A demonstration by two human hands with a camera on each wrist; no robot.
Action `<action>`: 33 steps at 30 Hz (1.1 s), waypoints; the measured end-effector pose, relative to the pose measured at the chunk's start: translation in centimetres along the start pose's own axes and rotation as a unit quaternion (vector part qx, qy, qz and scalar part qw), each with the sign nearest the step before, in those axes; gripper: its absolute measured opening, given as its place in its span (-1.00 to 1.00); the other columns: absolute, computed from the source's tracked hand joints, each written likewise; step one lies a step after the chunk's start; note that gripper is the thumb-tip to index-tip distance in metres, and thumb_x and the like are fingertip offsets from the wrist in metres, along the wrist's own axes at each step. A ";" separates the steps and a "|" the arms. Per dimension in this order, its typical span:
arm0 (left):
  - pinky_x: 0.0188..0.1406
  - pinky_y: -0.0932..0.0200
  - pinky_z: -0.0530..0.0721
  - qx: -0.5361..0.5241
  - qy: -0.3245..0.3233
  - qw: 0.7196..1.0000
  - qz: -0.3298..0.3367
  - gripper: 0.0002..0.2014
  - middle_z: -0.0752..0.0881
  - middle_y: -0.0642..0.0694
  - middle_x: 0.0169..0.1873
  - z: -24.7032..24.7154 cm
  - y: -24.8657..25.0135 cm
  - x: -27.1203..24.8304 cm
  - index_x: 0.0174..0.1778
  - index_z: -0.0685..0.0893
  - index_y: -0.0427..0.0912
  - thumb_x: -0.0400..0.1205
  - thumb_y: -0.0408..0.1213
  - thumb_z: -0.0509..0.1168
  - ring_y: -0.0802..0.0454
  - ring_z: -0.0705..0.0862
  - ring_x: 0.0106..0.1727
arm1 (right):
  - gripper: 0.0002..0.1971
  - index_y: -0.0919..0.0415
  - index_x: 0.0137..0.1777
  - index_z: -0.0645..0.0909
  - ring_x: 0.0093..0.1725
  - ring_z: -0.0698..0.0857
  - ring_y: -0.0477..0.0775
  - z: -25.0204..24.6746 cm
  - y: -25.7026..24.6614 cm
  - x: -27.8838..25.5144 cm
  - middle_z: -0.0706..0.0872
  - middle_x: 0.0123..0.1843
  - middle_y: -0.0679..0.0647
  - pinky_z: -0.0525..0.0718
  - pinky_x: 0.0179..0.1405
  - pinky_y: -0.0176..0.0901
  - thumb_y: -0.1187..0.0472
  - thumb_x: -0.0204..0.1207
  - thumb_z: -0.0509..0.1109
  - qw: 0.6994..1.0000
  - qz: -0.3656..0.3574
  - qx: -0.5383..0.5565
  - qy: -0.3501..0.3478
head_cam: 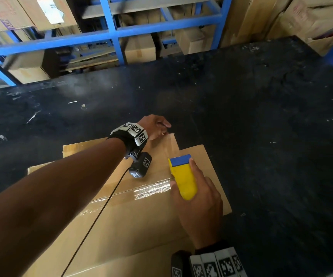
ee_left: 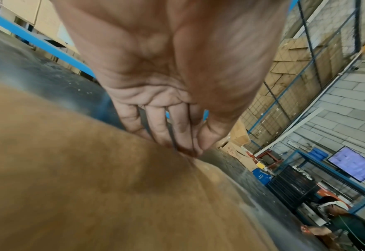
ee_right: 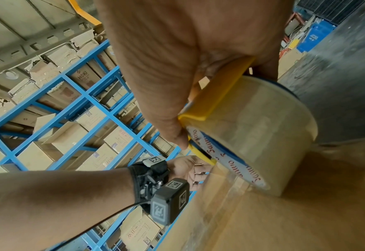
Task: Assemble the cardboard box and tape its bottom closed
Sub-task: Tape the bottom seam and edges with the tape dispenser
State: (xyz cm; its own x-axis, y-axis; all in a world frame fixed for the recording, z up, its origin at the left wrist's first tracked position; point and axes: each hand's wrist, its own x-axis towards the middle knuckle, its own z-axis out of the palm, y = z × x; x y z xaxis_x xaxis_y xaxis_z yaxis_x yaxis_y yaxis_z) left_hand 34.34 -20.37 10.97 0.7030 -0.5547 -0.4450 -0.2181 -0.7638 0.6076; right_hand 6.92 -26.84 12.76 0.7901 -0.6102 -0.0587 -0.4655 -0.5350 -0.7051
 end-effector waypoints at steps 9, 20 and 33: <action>0.36 -0.20 0.65 0.149 0.124 0.968 0.163 -0.36 0.58 -0.13 0.42 5.6 -2.2 -14.5 0.50 0.57 -0.02 0.48 0.08 0.41 -0.17 0.60 0.38 | -0.19 -0.28 0.70 0.22 -0.03 0.58 -0.04 -0.8 -0.8 -0.1 0.61 0.03 -0.04 0.56 -0.05 -0.10 -0.25 0.48 0.46 0.999 0.003 -0.024 -0.023; 0.75 -0.26 -0.25 0.341 -0.011 0.934 0.104 0.52 -0.41 -0.14 0.79 12.9 -5.4 -20.3 0.77 -0.42 0.02 0.19 0.45 0.54 -0.20 -0.37 0.80 | -0.22 -0.25 0.73 0.14 0.23 0.64 0.16 -2.1 -1.0 -1.3 0.64 0.20 0.10 0.58 0.13 0.03 -0.26 0.55 0.36 0.996 0.009 -0.059 -0.064; 0.77 -0.29 -0.26 0.359 0.010 0.926 0.113 0.53 -0.40 -0.17 0.79 13.4 -6.0 -20.1 0.75 -0.44 0.02 0.07 0.61 0.32 -0.25 -0.35 0.81 | -0.25 -0.40 0.64 0.04 0.12 0.63 -0.01 -7.8 8.2 -17.4 0.56 0.13 -0.07 0.44 0.08 -0.17 -0.31 0.53 0.35 0.997 0.033 -0.058 -0.040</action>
State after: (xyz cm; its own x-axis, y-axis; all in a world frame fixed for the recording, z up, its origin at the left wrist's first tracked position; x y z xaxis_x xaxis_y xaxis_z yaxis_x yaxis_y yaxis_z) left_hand 12.41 -9.10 7.45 0.5958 -0.7260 -0.3435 -0.7500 -0.6559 0.0852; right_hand -13.69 -25.16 13.52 0.7835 -0.6003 -0.1608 -0.5562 -0.5620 -0.6122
